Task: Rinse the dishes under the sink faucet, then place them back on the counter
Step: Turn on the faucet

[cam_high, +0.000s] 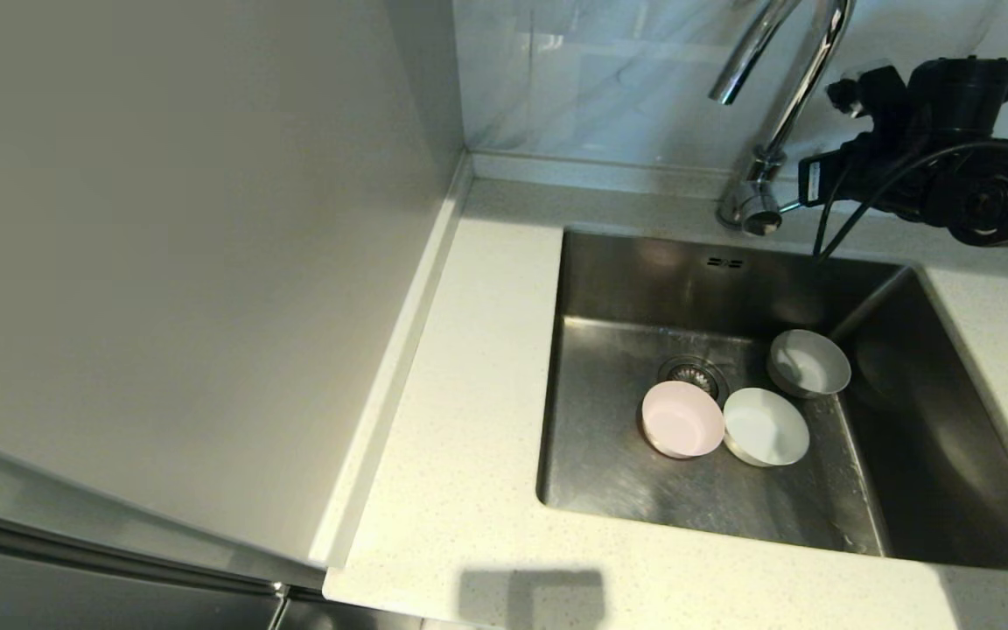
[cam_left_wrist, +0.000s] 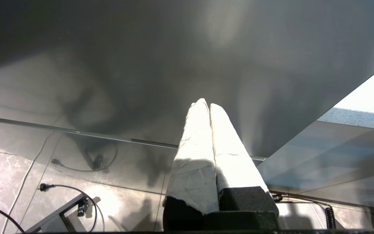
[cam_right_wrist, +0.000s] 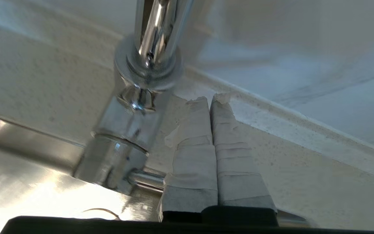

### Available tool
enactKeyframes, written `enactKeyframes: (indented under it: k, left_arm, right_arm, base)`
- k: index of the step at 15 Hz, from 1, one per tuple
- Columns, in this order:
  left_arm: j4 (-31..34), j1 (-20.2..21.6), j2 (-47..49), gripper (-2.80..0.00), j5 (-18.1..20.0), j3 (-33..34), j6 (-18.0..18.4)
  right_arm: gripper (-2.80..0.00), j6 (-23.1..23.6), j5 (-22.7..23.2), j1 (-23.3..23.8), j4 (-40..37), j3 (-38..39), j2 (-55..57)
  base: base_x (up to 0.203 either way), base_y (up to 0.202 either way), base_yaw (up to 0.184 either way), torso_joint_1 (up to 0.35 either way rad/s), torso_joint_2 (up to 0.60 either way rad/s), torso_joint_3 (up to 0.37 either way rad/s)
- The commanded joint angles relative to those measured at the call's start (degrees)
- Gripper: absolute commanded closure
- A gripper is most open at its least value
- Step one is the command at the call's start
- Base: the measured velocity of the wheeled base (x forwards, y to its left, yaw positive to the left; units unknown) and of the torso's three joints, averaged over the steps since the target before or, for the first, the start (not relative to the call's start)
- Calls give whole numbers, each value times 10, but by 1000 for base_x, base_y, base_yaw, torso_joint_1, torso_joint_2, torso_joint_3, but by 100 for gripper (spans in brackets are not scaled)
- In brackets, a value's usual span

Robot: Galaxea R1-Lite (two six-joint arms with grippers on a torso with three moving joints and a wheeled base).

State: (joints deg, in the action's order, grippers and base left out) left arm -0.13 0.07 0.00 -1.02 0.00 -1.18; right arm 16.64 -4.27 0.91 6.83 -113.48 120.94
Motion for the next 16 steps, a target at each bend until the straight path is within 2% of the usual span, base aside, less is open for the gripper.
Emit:
enactKeyframes:
  k: [1,5,8,12,16]
  left_arm:
    - [0,0,-2,0,0,0,0]
    - [0,0,-2,0,0,0,0]
    - [0,0,-2,0,0,0,0]
    - [0,0,-2,0,0,0,0]
    - [0,0,-2,0,0,0,0]
  right_arm:
    - [0,22,0,8,-2,9,-5]
    - [0,81,1,22,-29,45,-30]
    - [0,103,4,24,-69,80,-57]
    - [0,108,7,26,-76,122,-89]
    - [0,98,3,32,-74,114,-102]
  base:
    - [0,0,0,0,0,0]
    - [0,0,0,0,0,0]
    - [0,0,0,0,0,0]
    - [0,0,0,0,0,0]
    - [0,0,0,0,0,0]
